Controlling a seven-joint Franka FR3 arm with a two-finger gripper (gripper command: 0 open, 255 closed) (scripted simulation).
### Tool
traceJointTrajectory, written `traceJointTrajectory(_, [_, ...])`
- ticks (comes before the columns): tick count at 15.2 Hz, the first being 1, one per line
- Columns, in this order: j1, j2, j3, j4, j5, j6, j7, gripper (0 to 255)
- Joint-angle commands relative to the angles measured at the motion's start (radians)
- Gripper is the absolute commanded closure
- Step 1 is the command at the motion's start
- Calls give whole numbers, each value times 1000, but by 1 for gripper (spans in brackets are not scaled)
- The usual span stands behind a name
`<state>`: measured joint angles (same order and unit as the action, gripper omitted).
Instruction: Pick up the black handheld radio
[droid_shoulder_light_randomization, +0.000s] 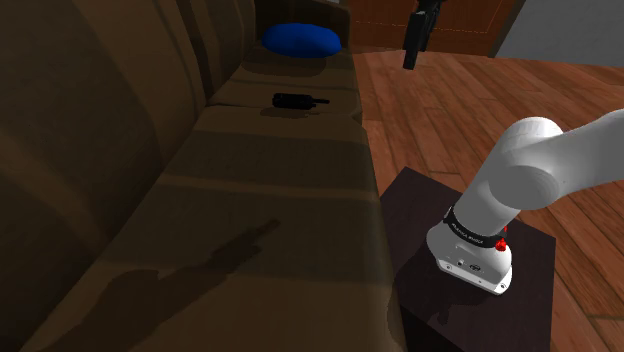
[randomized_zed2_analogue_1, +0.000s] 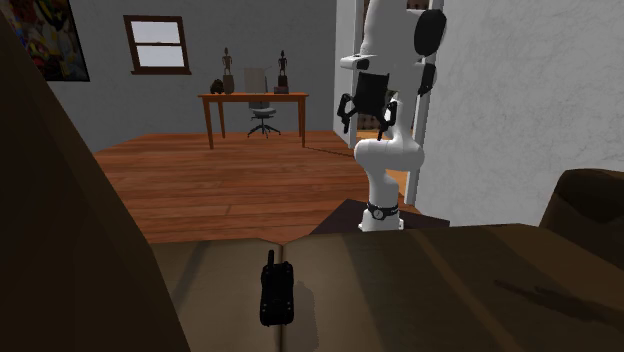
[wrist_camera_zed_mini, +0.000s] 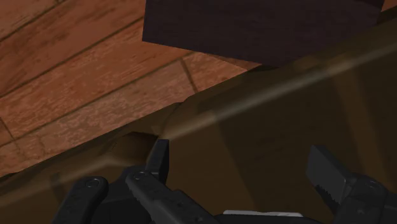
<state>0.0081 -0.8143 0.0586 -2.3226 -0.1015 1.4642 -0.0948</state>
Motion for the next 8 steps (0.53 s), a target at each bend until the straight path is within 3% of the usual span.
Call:
traceJointTrajectory(1, [0,0,0,0,0,0,0,0])
traceJointTrajectory(8, [10,200,-77,6,-43,211,-133,0])
